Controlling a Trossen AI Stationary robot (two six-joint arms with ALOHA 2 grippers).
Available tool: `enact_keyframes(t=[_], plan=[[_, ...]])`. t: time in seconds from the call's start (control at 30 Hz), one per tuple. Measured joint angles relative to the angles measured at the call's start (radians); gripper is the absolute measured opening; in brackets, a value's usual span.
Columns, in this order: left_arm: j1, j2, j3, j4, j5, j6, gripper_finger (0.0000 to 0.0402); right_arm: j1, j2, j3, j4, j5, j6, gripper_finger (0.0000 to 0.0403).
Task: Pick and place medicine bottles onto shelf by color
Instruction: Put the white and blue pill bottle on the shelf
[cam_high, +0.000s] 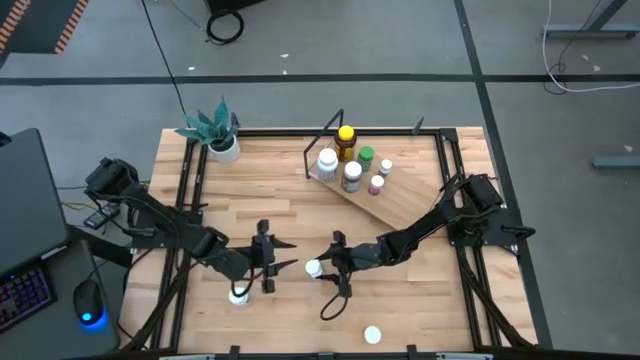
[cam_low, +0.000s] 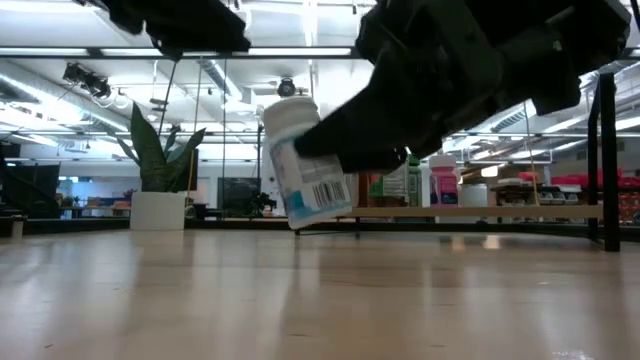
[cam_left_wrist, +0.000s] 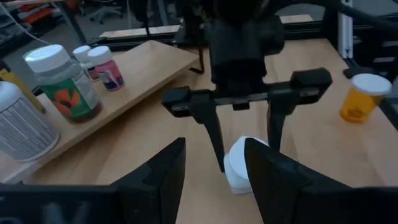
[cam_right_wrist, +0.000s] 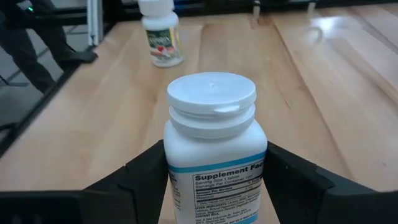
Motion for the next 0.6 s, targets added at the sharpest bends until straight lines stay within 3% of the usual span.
enact_keyframes(t=[0.6], plan=[[0.067,0.042,0.001,0.080,0.007,0.012,0.0172,-0.023,0.000,-0.120,0.101,0.058,0.009,0.0244]])
